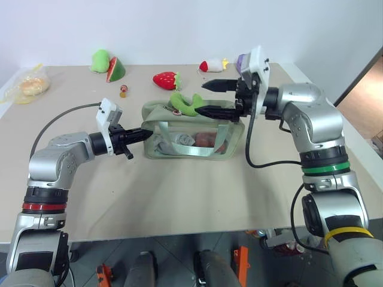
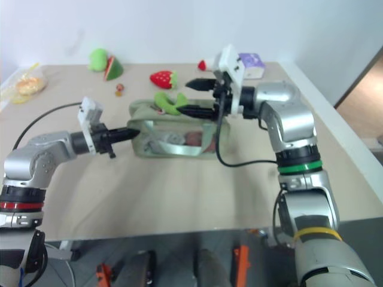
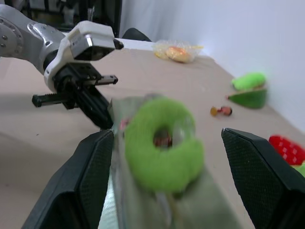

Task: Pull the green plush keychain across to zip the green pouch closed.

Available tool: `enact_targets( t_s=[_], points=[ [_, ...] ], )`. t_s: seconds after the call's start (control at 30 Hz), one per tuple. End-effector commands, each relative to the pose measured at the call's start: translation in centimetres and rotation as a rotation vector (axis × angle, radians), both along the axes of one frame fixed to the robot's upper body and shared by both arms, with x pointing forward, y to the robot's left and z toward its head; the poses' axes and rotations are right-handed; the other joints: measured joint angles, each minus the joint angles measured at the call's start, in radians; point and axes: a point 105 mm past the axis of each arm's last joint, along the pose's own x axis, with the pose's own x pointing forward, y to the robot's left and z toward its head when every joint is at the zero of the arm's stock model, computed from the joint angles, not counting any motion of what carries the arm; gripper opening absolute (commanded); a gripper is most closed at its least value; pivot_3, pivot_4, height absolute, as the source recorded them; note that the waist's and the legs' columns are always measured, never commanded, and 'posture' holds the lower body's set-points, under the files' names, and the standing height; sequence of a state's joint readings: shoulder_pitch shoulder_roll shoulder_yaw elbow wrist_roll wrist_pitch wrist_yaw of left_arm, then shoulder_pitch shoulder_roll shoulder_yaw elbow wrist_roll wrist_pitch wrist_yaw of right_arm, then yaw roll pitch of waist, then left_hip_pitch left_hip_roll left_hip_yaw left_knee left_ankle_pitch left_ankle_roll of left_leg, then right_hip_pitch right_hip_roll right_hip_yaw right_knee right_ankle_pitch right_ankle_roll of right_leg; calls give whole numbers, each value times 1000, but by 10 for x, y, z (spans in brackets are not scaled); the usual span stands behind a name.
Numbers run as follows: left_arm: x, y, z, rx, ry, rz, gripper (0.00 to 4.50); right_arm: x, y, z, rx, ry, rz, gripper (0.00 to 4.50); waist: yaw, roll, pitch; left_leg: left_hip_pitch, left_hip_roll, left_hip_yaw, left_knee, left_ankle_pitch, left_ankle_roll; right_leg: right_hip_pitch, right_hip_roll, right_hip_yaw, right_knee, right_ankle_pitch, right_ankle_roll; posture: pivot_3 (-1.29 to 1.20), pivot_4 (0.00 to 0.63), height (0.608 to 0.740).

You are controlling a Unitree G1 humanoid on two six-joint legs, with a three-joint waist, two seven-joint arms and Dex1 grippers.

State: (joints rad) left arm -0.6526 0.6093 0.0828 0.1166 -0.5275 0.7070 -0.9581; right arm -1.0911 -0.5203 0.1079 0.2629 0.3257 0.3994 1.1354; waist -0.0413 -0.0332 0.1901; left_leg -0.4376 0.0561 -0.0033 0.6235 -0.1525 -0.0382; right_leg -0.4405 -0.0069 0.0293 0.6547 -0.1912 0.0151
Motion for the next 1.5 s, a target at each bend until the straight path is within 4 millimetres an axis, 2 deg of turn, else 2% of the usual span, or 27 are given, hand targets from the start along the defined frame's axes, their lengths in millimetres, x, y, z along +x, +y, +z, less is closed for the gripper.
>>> enact_targets(
  t_s=[0.03,0.27,0.43,0.7,1.13,1.17,1.23,1.33,1.4,1.43,1.5],
  points=[
    [-2,-2,3,4,-11,-10,0,-2,9,10,-14,-50,33,3732,0,0,0,0,0,0,0,0,0,0,0,0,0,0,0,0,150,740],
    [-1,-1,2,1,-11,-3,0,-2,19,6,-43,-43,67,3732,0,0,0,0,0,0,0,0,0,0,0,0,0,0,0,0,150,740],
    [-2,-2,2,0,-11,-6,0,6,27,-6,-77,-15,53,3732,-1,0,0,0,0,0,0,0,0,0,0,0,0,0,0,0,150,740],
    [-1,-3,2,2,-11,-7,0,24,28,-8,-81,5,-12,3732,0,0,0,0,0,0,0,0,0,0,0,0,0,0,0,0,150,740],
    [-1,-1,2,0,-10,1,0,27,27,-6,-73,13,-12,3732,-1,0,0,0,0,0,-1,0,0,0,0,0,0,0,0,0,150,740],
    [-1,-1,2,0,-9,1,0,25,27,-6,-71,14,-5,3202,-1,0,0,0,0,0,-1,0,0,0,0,0,0,0,0,0,150,740],
    [-1,-1,1,1,-8,2,0,23,27,-6,-68,13,8,2748,-1,0,0,0,0,0,-1,0,0,0,0,0,0,0,0,0,150,740],
    [-1,-1,1,1,-7,3,0,22,27,-6,-65,13,17,1503,-1,0,0,0,0,0,-1,0,0,0,0,0,0,0,0,0,150,740],
    [-1,-1,1,0,-7,5,0,22,27,-6,-64,12,17,921,-1,0,0,0,0,0,-1,0,0,0,0,0,0,0,0,0,150,740],
    [0,-1,2,0,-6,5,0,22,26,-6,-63,12,16,396,-1,0,0,0,0,0,-1,0,0,0,0,0,0,0,0,0,150,740],
    [0,-1,2,-1,-7,6,0,23,26,-6,-61,12,14,103,-1,0,0,0,0,0,-1,0,0,0,0,0,0,0,0,0,150,740]
  ],
)
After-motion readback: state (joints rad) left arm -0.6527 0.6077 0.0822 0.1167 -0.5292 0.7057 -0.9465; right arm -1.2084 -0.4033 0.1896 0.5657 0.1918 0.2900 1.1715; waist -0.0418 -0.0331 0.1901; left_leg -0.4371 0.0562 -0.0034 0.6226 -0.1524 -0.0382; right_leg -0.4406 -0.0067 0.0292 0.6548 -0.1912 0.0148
